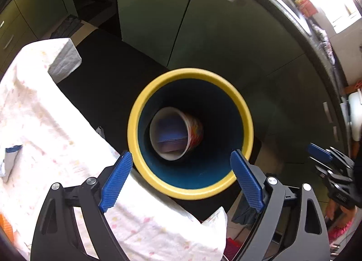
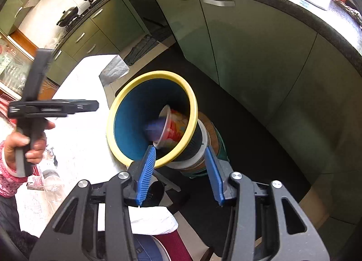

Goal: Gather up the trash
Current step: 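Reach the right tool to the clear plastic water bottle and grasp it, then lift the water bottle with the right tool and drop it into the bin, then grasp the white milk carton with the left tool and lift it, then carry the milk carton over the bin and open the left tool, then grasp the white-and-blue tube on the cloth with the right tool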

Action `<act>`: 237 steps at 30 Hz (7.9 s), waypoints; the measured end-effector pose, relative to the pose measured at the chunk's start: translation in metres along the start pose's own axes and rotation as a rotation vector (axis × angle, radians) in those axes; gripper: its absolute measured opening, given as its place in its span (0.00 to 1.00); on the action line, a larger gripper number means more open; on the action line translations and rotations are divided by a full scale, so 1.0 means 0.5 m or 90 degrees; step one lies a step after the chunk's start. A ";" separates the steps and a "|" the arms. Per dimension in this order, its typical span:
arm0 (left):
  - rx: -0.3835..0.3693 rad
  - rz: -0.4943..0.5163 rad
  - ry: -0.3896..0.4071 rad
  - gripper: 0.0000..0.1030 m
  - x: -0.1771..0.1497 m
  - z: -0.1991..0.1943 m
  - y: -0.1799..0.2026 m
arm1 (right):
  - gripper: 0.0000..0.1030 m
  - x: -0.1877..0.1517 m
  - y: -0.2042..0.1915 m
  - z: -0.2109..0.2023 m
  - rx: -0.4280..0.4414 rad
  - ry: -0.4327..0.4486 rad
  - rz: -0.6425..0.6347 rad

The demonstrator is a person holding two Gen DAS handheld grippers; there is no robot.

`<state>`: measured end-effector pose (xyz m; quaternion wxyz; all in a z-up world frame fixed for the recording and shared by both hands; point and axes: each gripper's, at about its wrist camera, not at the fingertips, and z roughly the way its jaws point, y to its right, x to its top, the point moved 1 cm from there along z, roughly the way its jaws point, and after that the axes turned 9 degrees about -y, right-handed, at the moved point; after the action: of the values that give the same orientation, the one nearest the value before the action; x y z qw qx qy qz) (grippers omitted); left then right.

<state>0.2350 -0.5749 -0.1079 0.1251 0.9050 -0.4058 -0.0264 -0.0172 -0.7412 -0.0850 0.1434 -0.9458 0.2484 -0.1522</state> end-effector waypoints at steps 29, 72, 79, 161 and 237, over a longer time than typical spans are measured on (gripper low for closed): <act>0.091 -0.257 0.343 0.94 -0.831 -0.379 -0.488 | 0.79 -0.117 -0.757 0.210 0.098 -0.301 -0.555; 0.065 -0.267 0.330 0.95 -0.867 -0.314 -0.515 | 0.58 -0.048 -0.843 0.215 0.049 -0.248 -0.582; 0.067 -0.251 0.332 0.95 -0.856 -0.316 -0.509 | 0.58 0.038 -0.697 0.160 -0.039 -0.204 -0.487; 0.097 0.266 0.336 0.35 -0.687 -0.304 -0.305 | 0.68 -0.086 -0.369 0.081 -0.018 -0.158 -0.339; 0.202 -0.176 0.562 0.94 -0.781 -0.266 -0.616 | 0.54 0.232 -0.907 0.493 -0.139 -0.246 -0.847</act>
<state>0.2176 -0.0612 -0.0764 0.1413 0.8830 -0.1892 0.4056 0.3608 -0.3736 -0.1276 -0.0341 -0.9162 -0.3992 -0.0113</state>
